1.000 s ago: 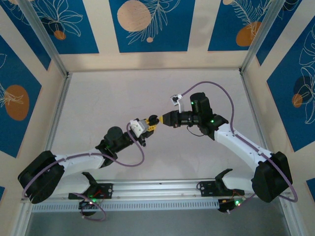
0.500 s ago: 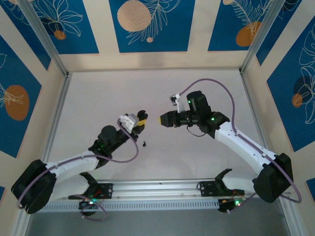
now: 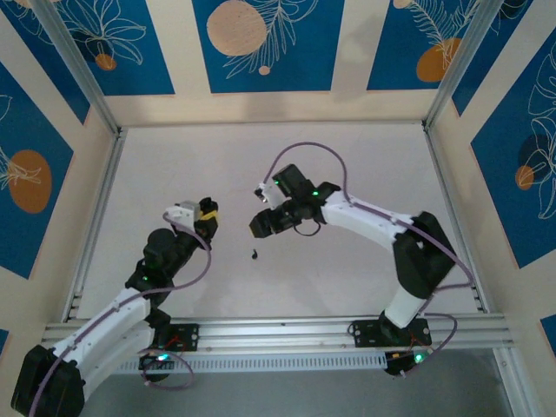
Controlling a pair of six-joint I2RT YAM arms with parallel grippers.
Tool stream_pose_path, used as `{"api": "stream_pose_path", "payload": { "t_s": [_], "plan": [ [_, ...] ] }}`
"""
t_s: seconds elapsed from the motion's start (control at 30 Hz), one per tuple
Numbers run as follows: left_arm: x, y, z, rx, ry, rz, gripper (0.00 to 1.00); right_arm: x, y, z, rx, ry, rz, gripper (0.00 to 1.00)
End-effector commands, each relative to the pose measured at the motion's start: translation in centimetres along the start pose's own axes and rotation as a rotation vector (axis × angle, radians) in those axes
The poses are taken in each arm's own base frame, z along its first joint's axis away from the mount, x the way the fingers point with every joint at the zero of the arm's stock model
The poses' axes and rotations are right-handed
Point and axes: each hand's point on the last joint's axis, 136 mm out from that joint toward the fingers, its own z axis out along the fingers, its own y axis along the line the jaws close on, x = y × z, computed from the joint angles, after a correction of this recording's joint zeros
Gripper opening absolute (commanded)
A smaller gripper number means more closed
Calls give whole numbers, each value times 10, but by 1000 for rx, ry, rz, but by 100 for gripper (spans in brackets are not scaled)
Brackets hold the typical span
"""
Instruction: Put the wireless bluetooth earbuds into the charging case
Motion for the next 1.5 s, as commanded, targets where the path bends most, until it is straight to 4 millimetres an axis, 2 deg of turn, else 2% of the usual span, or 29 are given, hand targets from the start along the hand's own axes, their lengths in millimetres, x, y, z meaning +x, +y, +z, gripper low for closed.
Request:
{"api": "stream_pose_path", "payload": {
  "t_s": [0.0, 0.27, 0.53, 0.83, 1.07, 1.47],
  "plan": [
    [17, 18, -7, -73, 43, -57, 19, 4, 12, 24, -33, 77, -75, 52],
    [19, 30, -14, -118, 43, -78, 19, 19, 2, 78, -30, 196, -106, 52],
    [19, 32, -14, -126, 41, -78, 20, 33, -13, 101, -7, 268, -96, 52],
    [18, 31, -14, -124, 36, -72, 20, 51, -39, 94, 114, 316, -95, 52],
    [17, 31, -14, -120, 36, -72, 20, 61, -43, 77, 152, 338, -80, 52],
    [18, 29, -13, -107, 36, -72, 20, 91, -18, 65, 43, 401, -34, 51]
  ]
}}
